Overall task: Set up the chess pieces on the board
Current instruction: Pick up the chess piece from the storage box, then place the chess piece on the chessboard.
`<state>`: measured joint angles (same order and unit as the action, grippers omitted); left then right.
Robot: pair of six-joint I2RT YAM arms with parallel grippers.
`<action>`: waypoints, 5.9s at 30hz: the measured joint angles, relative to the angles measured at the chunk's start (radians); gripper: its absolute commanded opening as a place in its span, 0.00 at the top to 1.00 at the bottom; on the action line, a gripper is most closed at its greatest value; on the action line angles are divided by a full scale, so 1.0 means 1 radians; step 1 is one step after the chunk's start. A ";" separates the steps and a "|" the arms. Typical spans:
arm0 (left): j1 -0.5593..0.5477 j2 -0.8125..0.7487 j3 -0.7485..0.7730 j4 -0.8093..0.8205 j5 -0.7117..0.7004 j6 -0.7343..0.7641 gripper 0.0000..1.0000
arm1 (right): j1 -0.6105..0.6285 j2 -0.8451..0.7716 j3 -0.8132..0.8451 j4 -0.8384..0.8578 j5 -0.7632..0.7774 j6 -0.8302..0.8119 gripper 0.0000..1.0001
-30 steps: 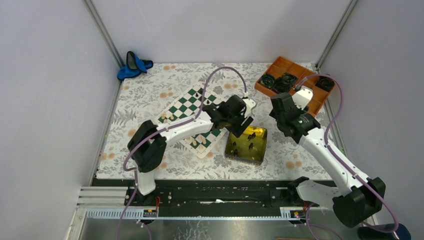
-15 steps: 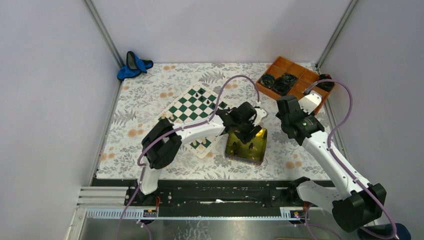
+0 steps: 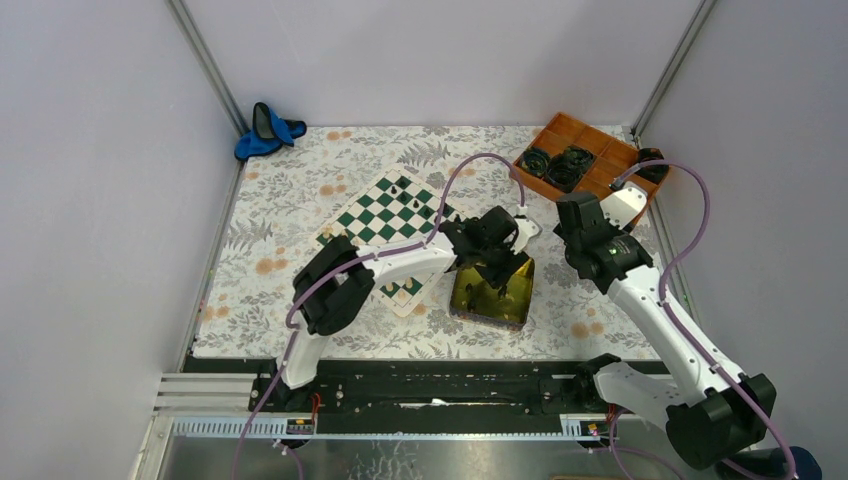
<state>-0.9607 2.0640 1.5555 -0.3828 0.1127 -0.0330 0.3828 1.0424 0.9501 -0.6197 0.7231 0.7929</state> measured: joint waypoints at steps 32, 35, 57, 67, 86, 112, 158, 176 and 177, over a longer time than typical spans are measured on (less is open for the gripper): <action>0.000 0.075 0.028 0.056 -0.031 -0.002 0.47 | 0.000 -0.013 -0.003 0.001 -0.001 -0.007 0.36; 0.000 0.086 0.033 0.058 -0.033 -0.002 0.48 | 0.000 -0.013 -0.005 0.002 -0.001 -0.007 0.36; 0.000 0.102 0.052 0.100 -0.076 -0.002 0.65 | -0.001 -0.008 -0.006 0.004 -0.002 -0.017 0.36; 0.001 0.105 0.052 0.100 -0.080 -0.003 0.65 | -0.001 0.009 -0.006 0.005 -0.006 -0.021 0.36; 0.007 0.105 0.034 0.105 -0.094 -0.003 0.64 | -0.001 0.021 -0.006 0.028 -0.009 -0.021 0.37; 0.007 0.073 -0.019 0.119 -0.124 -0.008 0.97 | -0.001 0.021 -0.023 0.031 -0.010 -0.021 0.37; 0.626 0.026 0.146 0.003 -0.382 -0.254 1.00 | -0.002 0.012 -0.049 0.057 -0.090 -0.047 0.40; 0.706 0.222 0.352 0.053 -0.306 -0.291 1.00 | -0.002 -0.007 -0.097 0.065 -0.115 -0.048 0.40; 0.706 0.230 0.364 0.053 -0.298 -0.293 1.00 | -0.002 -0.006 -0.098 0.065 -0.115 -0.048 0.40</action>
<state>-0.2543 2.2944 1.9190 -0.3294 -0.1856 -0.3264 0.3813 1.0367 0.8516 -0.5545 0.6083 0.7448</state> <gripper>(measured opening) 0.160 0.600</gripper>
